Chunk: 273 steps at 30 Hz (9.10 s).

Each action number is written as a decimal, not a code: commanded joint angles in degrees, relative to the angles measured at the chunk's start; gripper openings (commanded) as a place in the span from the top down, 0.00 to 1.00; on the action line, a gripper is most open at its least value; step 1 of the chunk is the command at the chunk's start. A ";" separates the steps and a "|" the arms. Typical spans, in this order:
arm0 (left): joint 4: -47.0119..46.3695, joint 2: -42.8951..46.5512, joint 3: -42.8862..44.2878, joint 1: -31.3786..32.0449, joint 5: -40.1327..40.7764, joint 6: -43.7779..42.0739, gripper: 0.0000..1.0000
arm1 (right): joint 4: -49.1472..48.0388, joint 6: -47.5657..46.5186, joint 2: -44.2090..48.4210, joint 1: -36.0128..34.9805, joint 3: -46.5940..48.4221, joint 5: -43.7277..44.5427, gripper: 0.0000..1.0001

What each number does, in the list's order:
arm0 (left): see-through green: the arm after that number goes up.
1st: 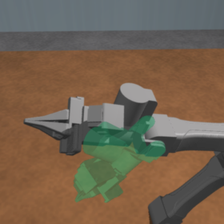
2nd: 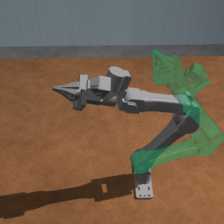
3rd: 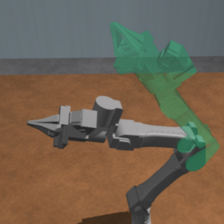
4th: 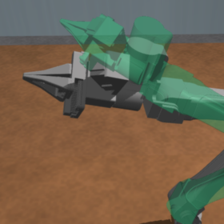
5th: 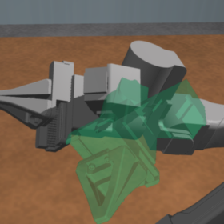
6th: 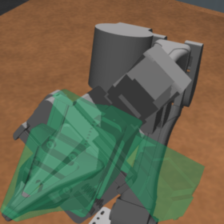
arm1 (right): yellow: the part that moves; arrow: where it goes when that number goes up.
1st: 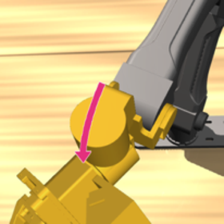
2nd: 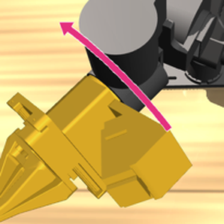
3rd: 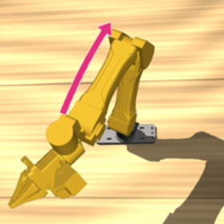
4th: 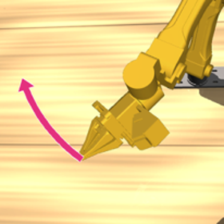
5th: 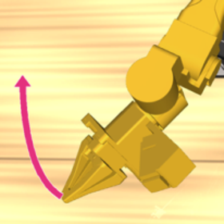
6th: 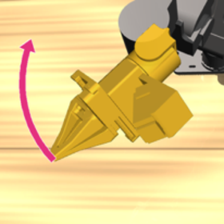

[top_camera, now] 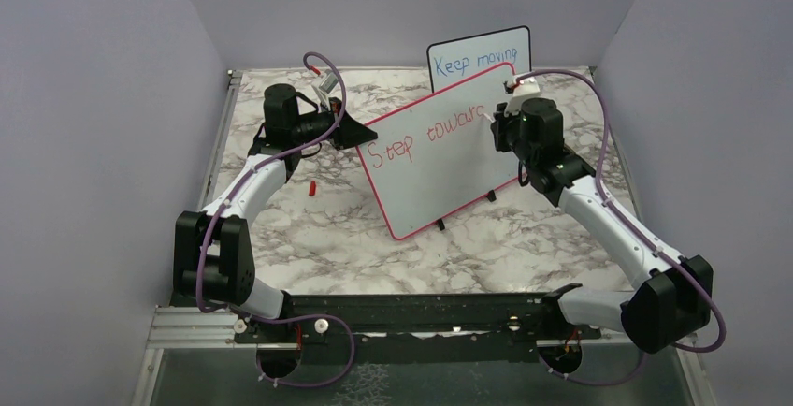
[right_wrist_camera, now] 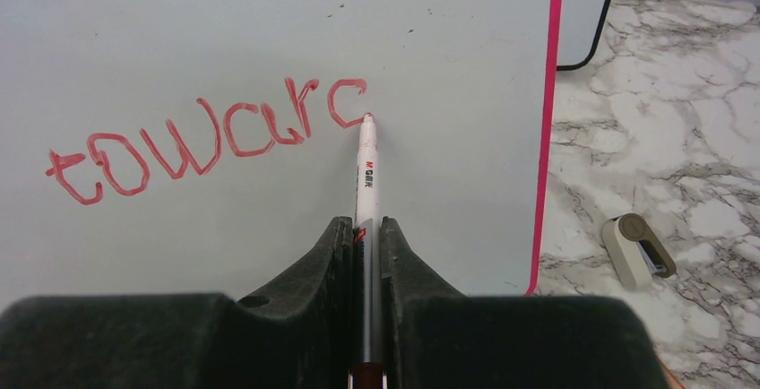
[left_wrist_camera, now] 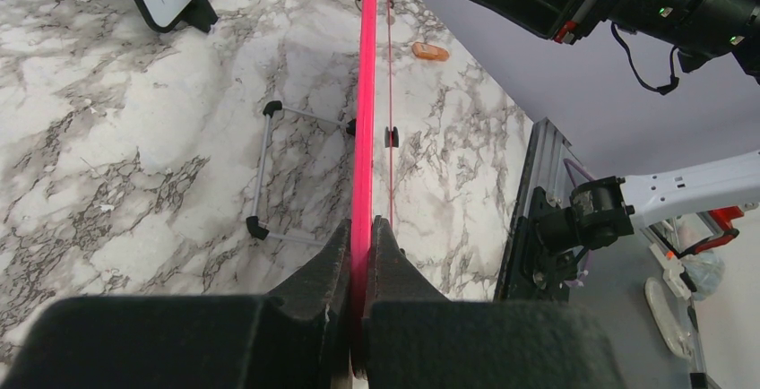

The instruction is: Write a sentence on the whiteboard

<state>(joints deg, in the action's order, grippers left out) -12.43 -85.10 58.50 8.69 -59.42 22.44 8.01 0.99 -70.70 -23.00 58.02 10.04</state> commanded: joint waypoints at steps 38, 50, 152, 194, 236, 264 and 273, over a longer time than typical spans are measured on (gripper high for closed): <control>5.48 -1.73 -0.58 0.63 -1.84 -4.07 1.00 | -4.02 -0.07 -2.20 0.50 3.64 -0.93 1.00; 5.46 -1.87 -0.58 0.63 -1.77 -3.99 1.00 | -1.21 0.83 0.43 0.46 -0.11 -1.17 0.99; -17.72 2.20 -8.39 -0.14 2.73 14.76 1.00 | -2.66 6.57 16.42 -25.51 -13.00 6.88 1.00; -11.66 2.87 -8.58 -2.55 3.52 9.69 1.00 | -7.47 4.40 1.52 -40.10 -9.13 25.31 1.00; -11.13 2.78 -8.14 -2.58 2.82 9.12 1.00 | -3.61 4.49 -2.74 -40.18 -6.13 19.57 1.00; -10.95 2.44 -8.23 -2.62 2.82 8.94 1.00 | 0.01 6.33 -1.74 -40.15 -7.15 26.16 1.00; -10.87 2.40 -8.14 -2.53 2.73 8.85 1.00 | -3.86 5.44 -2.08 -40.10 -7.29 26.82 1.00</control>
<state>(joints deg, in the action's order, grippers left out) -27.51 -82.39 50.13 6.44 -56.55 32.71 7.05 6.59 -72.75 -63.05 50.52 34.35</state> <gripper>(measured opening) 0.028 0.167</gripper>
